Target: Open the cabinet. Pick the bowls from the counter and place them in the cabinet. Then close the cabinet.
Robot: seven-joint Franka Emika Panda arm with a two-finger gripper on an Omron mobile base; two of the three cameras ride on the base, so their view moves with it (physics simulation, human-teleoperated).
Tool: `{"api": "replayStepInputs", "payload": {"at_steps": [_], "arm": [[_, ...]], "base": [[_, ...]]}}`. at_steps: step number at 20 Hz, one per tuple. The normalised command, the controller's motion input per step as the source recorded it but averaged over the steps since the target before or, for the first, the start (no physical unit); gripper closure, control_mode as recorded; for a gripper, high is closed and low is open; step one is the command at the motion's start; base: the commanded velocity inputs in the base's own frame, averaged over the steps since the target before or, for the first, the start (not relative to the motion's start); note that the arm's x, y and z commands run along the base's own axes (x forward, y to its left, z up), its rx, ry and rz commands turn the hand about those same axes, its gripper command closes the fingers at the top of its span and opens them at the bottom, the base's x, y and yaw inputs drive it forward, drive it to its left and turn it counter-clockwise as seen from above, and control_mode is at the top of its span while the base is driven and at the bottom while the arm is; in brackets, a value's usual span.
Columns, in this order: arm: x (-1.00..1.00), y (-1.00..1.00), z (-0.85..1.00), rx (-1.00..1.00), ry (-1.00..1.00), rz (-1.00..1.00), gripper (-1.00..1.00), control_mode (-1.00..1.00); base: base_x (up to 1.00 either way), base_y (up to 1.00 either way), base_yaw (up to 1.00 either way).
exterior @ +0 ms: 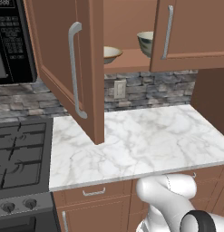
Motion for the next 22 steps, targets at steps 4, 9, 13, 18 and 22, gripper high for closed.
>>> {"api": "replayStepInputs", "payload": {"at_steps": [4,9,13,18,22], "arm": [[-0.69,-0.01,0.00,-0.04,0.08,0.00,-1.00,-1.00],[-0.77,-0.03,0.00,-0.01,0.02,0.01,-1.00,-1.00],[-0.88,-0.01,0.00,0.00,0.00,0.02,-1.00,-1.00],[-0.88,-0.02,0.00,0.00,0.00,0.01,-1.00,-1.00],[-0.84,0.00,0.00,0.00,-0.02,0.00,-1.00,-1.00]], "base": [[0.00,0.00,0.00],[0.00,0.00,0.00],[0.00,0.00,0.00],[0.00,0.00,0.00],[0.00,0.00,0.00]]}}
